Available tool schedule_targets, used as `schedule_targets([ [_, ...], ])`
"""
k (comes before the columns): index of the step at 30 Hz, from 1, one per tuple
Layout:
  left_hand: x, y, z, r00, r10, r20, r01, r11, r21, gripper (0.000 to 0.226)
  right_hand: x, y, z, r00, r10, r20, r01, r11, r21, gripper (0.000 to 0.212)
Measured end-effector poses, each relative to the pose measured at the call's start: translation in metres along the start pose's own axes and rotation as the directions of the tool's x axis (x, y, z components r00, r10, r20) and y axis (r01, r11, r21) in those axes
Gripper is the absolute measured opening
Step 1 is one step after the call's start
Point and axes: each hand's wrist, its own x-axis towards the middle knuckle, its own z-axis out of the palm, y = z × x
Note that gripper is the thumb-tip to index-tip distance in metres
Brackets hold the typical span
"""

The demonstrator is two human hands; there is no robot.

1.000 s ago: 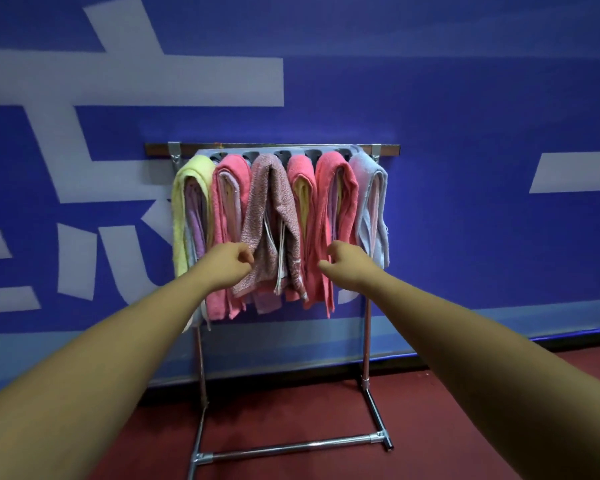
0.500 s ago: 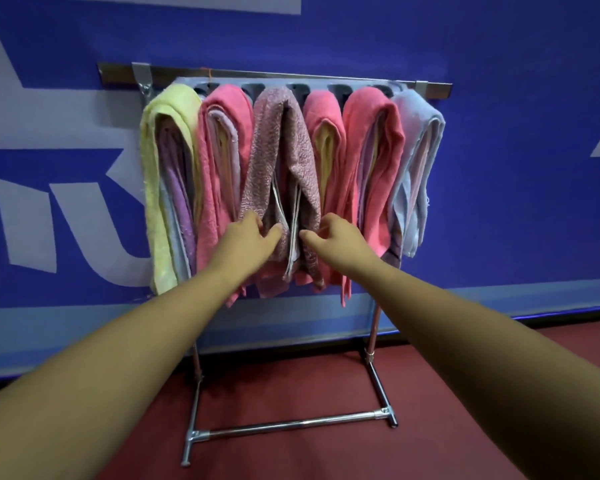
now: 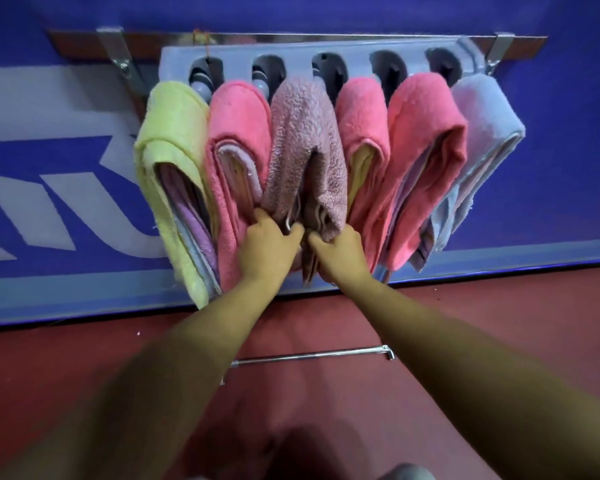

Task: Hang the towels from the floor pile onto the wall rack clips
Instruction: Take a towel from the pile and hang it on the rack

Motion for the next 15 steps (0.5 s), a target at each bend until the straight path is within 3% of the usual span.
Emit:
schedule_targets([
  [3, 0.010, 0.003, -0.016, 0.998, 0.008, 0.058, -0.011, 0.999, 0.052, 0.034, -0.001, -0.008, -0.009, 0.999, 0.048, 0.013, -0.047, 0.995, -0.089, 0.029],
  [7, 0.008, -0.022, -0.031, 0.988, 0.079, 0.136, -0.090, 0.993, 0.077, 0.026, -0.004, 0.000, -0.029, 0.969, 0.223, -0.110, -0.233, 0.968, -0.093, 0.031],
  [11, 0.003, -0.028, -0.040, 0.971, 0.194, 0.141, -0.188, 0.981, -0.053, 0.020, -0.012, -0.007, -0.037, 0.961, 0.271, -0.053, -0.272, 0.962, -0.005, 0.039],
  [13, 0.001, -0.018, -0.040, 0.961, 0.179, 0.209, -0.171, 0.984, -0.057, 0.028, -0.019, -0.016, -0.036, 0.957, 0.291, -0.018, -0.290, 0.956, 0.045, 0.045],
  [15, -0.001, -0.016, -0.036, 0.946, 0.132, 0.296, -0.151, 0.988, 0.042, 0.057, -0.024, -0.019, -0.032, 0.950, 0.309, 0.049, -0.309, 0.951, -0.006, 0.042],
])
